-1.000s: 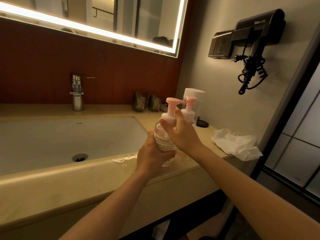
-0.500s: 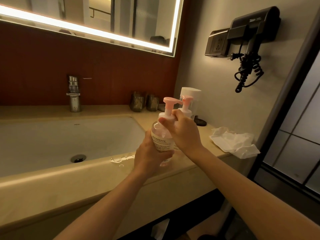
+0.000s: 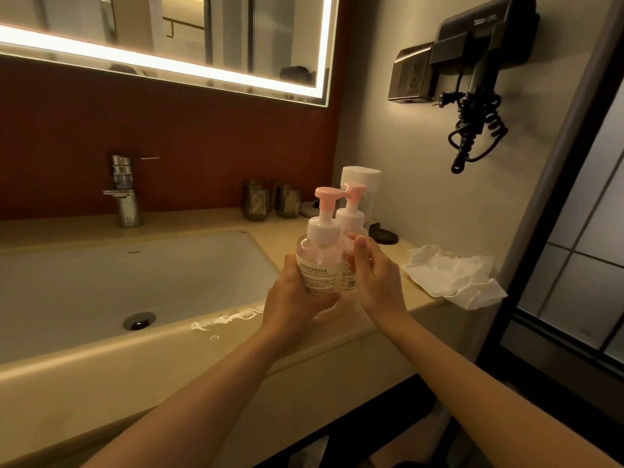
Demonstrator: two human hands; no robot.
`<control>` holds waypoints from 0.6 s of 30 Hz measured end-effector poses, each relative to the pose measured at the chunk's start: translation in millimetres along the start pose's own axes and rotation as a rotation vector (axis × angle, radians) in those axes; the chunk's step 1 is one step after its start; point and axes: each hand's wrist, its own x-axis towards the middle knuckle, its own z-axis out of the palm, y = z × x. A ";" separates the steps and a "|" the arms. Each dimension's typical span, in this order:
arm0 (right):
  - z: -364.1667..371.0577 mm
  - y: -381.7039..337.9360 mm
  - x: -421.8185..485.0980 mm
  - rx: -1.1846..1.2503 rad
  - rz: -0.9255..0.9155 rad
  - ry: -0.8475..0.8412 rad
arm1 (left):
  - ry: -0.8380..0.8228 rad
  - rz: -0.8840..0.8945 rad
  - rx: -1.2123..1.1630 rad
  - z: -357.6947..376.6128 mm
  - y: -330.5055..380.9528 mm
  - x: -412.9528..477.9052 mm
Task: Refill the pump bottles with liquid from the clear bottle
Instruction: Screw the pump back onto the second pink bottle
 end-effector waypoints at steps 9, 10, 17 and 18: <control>-0.8 22.0 23.8 0.066 0.028 -0.065 | -0.010 0.004 0.022 25.4 -1.2 31.7; -1.4 23.4 26.7 0.069 0.030 -0.071 | -0.015 0.008 0.019 27.5 -1.7 35.0; -4.4 26.4 42.9 -0.026 0.023 -0.076 | -0.083 -0.011 -0.036 34.9 -3.4 49.7; -4.6 23.8 42.5 -0.032 0.014 -0.038 | -0.105 -0.021 -0.067 32.8 -2.9 50.2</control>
